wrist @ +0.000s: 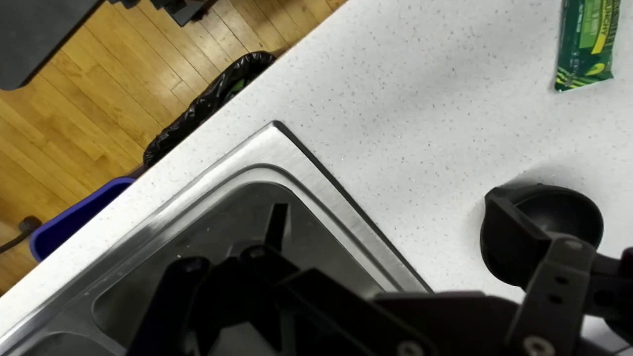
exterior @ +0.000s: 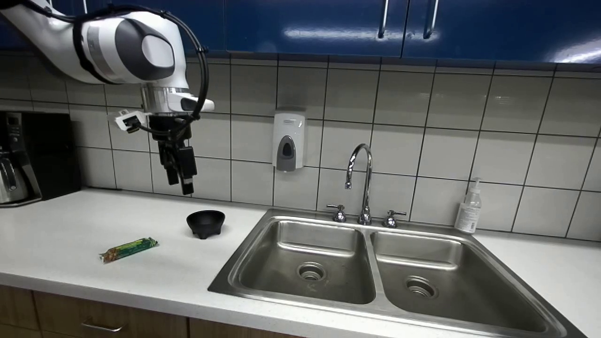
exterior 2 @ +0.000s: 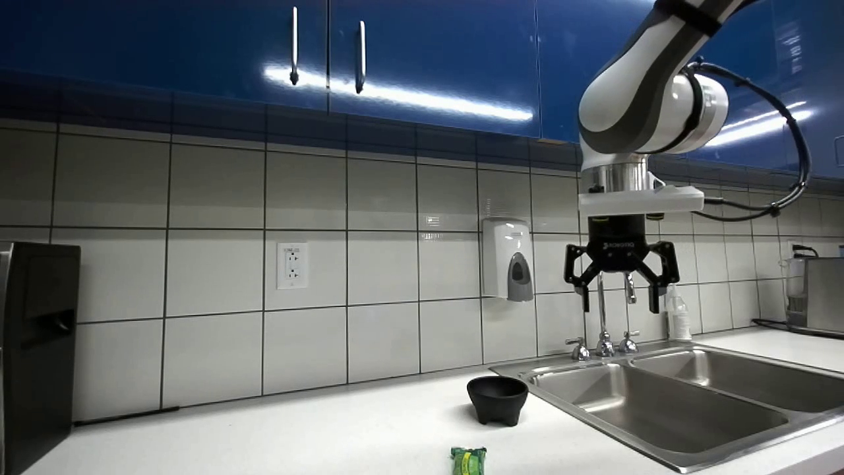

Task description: Put the black bowl in the sink

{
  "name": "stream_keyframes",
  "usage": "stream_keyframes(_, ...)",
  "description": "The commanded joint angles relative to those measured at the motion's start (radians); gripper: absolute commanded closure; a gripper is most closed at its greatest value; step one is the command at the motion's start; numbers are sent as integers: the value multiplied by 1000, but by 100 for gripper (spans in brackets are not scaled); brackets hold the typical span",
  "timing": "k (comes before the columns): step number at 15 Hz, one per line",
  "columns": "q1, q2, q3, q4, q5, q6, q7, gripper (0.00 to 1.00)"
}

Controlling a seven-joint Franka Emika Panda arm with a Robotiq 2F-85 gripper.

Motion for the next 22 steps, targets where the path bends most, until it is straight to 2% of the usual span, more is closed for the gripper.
stream_keyframes(1,-11,100,22,31,-5,96,57,0)
stream_keyframes(6,2,224,16,93,-22,168,73,0)
stream_keyframes(15,70,406,-1,278,-88,146,142,0)
stream_keyframes(22,118,554,-34,387,-42,144,104,0)
